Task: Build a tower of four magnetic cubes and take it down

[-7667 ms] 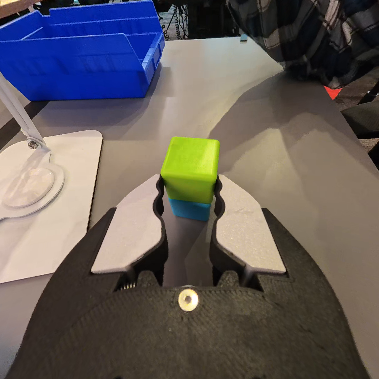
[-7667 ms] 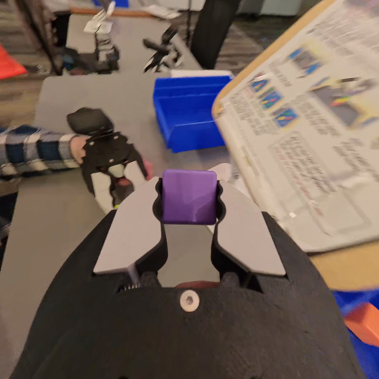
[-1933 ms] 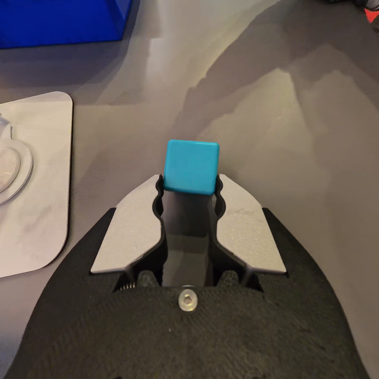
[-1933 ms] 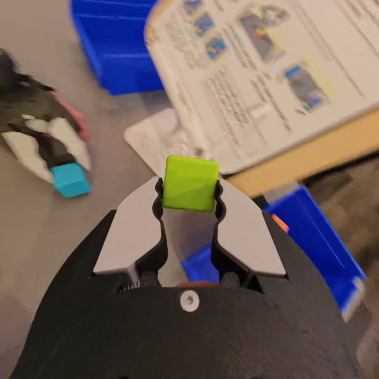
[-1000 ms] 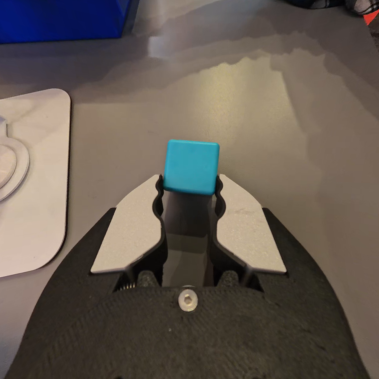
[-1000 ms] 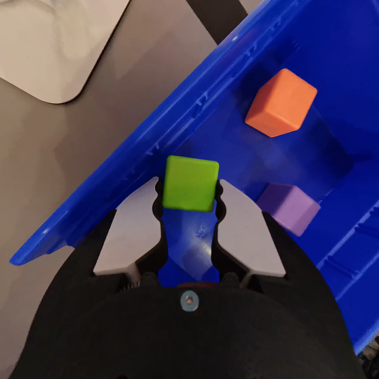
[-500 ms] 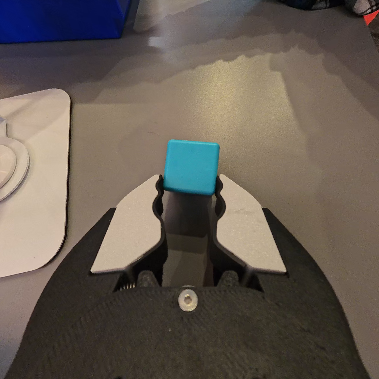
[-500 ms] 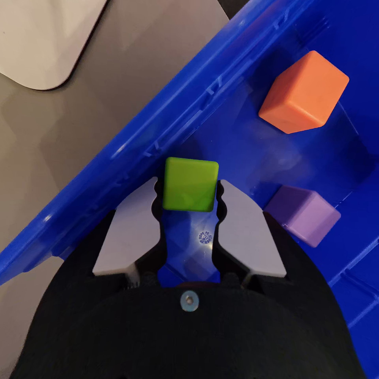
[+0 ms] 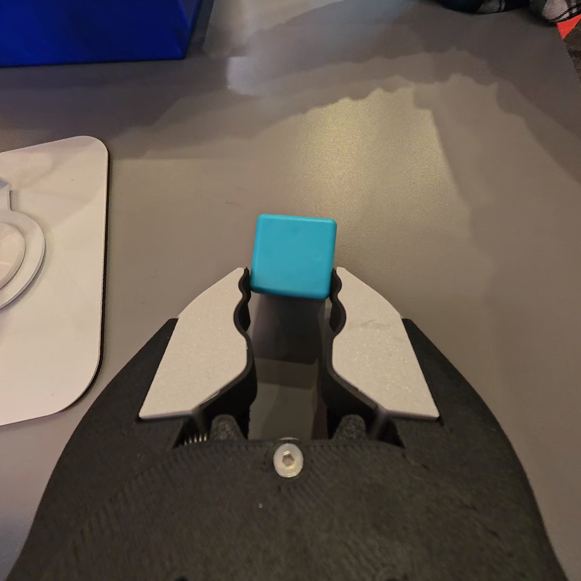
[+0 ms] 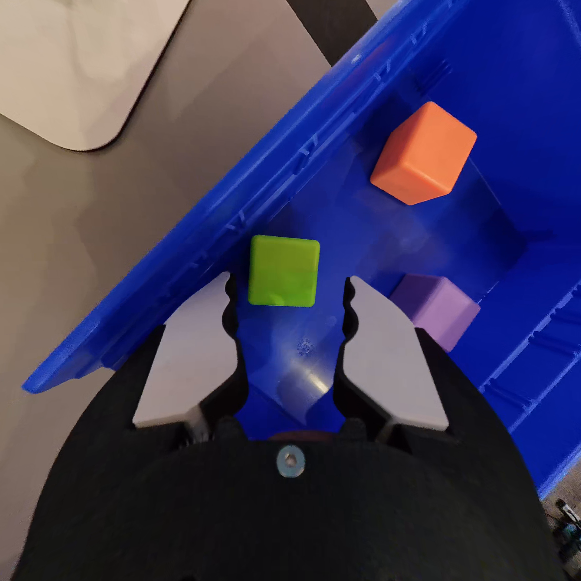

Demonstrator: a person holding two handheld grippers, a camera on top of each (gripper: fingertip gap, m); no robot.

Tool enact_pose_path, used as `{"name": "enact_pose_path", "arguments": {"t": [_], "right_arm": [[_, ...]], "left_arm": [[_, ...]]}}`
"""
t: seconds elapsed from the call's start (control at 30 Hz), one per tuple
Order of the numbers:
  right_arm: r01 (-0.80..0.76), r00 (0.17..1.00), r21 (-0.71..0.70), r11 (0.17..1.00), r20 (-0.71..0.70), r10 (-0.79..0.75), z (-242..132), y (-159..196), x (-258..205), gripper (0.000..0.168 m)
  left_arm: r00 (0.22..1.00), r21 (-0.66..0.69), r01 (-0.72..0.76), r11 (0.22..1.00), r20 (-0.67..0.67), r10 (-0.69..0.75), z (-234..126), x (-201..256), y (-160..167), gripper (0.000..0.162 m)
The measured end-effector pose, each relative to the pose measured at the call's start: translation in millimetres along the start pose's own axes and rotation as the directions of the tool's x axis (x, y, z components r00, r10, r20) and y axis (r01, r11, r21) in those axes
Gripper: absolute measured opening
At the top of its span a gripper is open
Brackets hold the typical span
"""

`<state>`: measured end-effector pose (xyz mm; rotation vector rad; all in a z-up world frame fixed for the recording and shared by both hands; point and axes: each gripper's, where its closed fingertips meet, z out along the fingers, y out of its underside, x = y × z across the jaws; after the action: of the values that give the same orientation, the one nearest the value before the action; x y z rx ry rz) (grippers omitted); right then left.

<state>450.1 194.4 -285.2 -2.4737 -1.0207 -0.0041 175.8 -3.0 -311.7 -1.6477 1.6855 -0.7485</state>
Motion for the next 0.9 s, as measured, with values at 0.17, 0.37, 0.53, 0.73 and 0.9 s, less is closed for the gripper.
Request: {"name": "enact_pose_path", "arguments": {"t": [0.17,0.37,0.53,0.73,0.9], "right_arm": [[0.012,0.997,0.018,1.000,-0.076,-0.011,-17.6,-6.2,7.5,0.058],[0.101,0.978,0.175,0.979,-0.198,-0.066,-79.2,-43.0,-2.9,0.046],[0.285,0.959,0.345,0.894,-0.105,-0.265,-117.8,-85.9,-85.1,0.043],[0.425,0.866,0.372,0.825,0.098,-0.491,-89.4,-98.0,-181.8,0.048],[0.514,0.763,0.349,0.784,0.231,-0.603,-54.0,-87.3,-241.7,0.056]], "left_arm": [[1.000,0.000,-0.002,1.000,0.001,0.002,0.2,0.0,-0.2,0.048],[1.000,0.001,-0.007,1.000,0.003,0.007,0.5,-0.1,-0.7,0.048],[1.000,0.001,-0.006,1.000,0.002,0.006,0.9,-0.2,-1.1,0.048],[1.000,0.002,-0.006,1.000,0.009,0.006,1.0,-1.2,-1.2,0.048],[1.000,0.001,-0.003,1.000,0.018,0.003,1.0,-2.4,-1.3,0.048]]}}
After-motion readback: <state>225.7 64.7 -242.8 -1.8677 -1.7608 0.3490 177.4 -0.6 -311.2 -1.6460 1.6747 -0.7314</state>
